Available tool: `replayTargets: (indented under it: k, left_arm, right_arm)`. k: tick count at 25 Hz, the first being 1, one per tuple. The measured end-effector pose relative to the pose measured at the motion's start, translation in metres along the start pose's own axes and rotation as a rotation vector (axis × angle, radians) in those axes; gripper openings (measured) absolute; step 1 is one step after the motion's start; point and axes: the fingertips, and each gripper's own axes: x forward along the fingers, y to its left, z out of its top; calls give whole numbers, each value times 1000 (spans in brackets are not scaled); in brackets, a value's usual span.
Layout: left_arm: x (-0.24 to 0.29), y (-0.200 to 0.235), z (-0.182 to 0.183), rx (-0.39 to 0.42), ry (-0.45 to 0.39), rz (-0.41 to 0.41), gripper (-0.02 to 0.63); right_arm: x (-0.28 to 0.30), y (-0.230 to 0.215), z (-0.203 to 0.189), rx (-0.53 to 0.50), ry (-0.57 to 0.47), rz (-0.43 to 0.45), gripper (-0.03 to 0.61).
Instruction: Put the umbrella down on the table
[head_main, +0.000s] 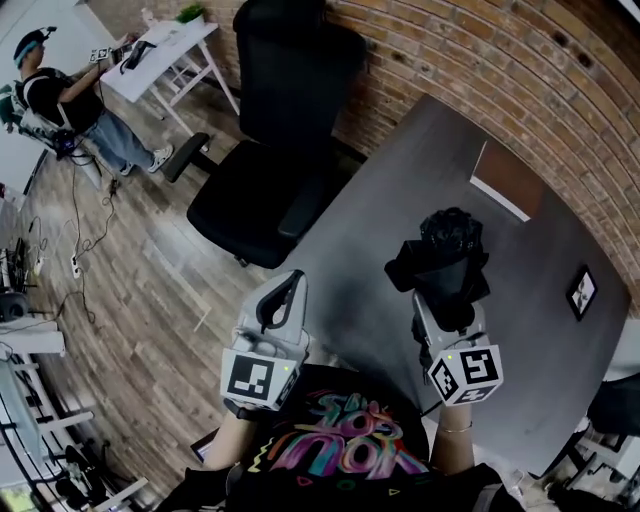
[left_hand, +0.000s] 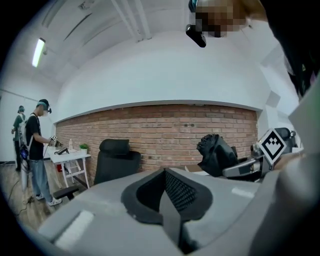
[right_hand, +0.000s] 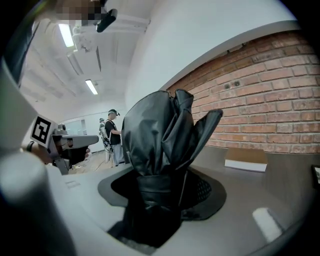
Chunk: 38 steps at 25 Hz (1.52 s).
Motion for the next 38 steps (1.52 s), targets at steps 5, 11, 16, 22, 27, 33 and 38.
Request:
replayTargets:
  k: [5,11,16,22,27,33,38]
  left_arm:
    - [26,-14,7,18,-9,-118,0]
    - [54,-16,12,24,-24,-262,0]
    - [72,-22,22,30,-45,-363,0]
    - [87,-24,22,7,-24,-440,0]
    - [94,-30,24,14,-29,-478,0]
    - [106,-22,22,9,-14,-496,0]
    - [112,-17,23,1,-17,-494,0]
  right_arm:
    - [-14,-5,-1,11,-8,-74,252]
    - [-19,-4,-1,40,-5,-191,252]
    - [-24,-1,2,58,-10,-268,252]
    - [-19,6,4,61,-9,-327,252]
    - [-17,10,6,74,-28,-344,252]
    - [0,15,9,61,-14,-331,252]
    - [12,16,10,56,1,-314,252]
